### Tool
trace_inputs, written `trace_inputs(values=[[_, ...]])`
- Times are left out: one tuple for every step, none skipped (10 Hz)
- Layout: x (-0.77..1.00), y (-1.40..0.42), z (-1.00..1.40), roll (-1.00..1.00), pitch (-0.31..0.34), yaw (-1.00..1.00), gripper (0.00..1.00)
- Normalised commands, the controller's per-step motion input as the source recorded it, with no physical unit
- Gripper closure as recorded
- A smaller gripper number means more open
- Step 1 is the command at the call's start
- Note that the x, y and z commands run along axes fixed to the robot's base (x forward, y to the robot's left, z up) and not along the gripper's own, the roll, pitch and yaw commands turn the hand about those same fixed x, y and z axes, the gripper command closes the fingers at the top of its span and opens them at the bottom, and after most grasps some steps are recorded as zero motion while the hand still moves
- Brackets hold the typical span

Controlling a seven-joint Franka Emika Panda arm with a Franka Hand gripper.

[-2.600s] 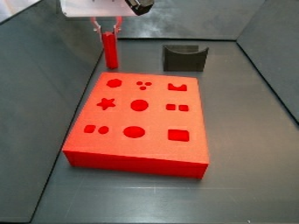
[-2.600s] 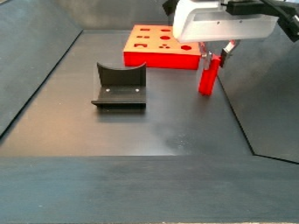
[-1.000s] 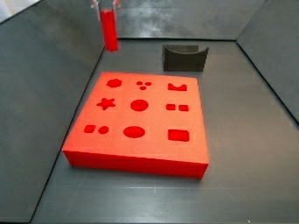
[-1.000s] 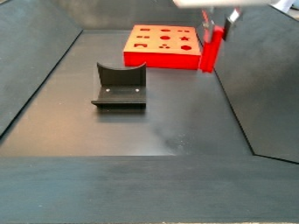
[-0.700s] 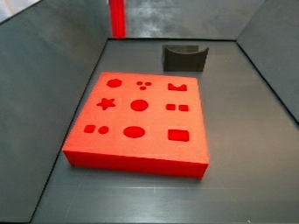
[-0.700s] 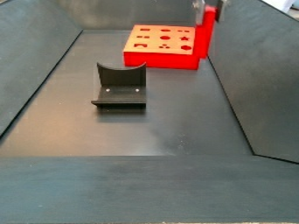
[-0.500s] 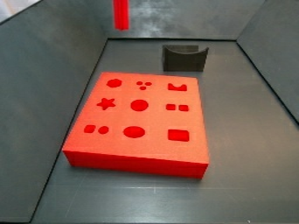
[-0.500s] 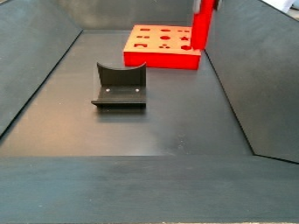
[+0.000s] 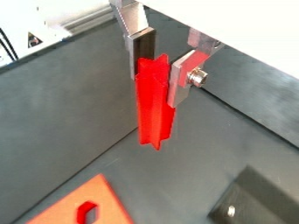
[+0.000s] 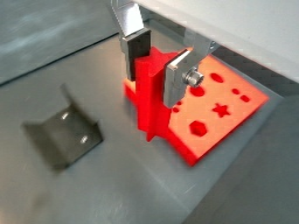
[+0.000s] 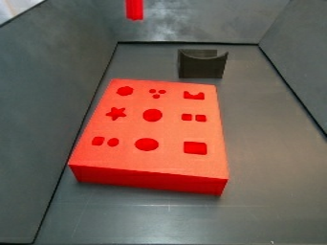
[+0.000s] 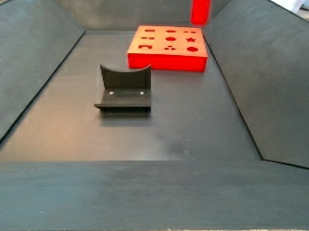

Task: Pick up the star object. Move up. Move to above the board. Insert the star object.
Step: Move to above the board, then insert the star object.

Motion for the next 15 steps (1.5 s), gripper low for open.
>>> trace_inputs(values=[[0.25, -1.00, 0.38, 0.11, 0.092, -0.21, 1.00], [0.25, -1.00, 0.37, 0.09, 0.090, -0.14, 1.00], [0.27, -1.00, 0.37, 0.03, 0.113, -0.04, 1.00], [0.28, -1.00, 0.37, 0.01, 0.119, -0.01, 1.00], [0.29, -1.00, 0.37, 0.00, 0.130, 0.00, 1.00], [0.30, -1.00, 0.37, 0.00, 0.127, 0.00, 1.00], [0.33, -1.00, 0.38, 0.01, 0.135, 0.01, 1.00], [0.30, -0.86, 0.33, 0.00, 0.132, 0.00, 1.00], [0.21, -0.50, 0.19, 0.01, 0.130, 0.01, 1.00], [0.14, -0.30, 0.12, 0.01, 0.106, 0.01, 1.00], [0.08, -0.17, 0.07, 0.02, 0.074, 0.01, 1.00], [-0.17, 0.00, -0.40, 0.01, 0.000, 0.00, 1.00], [-0.33, 0.09, -0.50, 0.02, -0.003, 0.00, 1.00], [-0.40, 0.17, -0.58, 0.00, -0.063, 0.00, 1.00], [-0.48, 0.13, -0.68, 0.00, -0.139, 0.00, 1.00]])
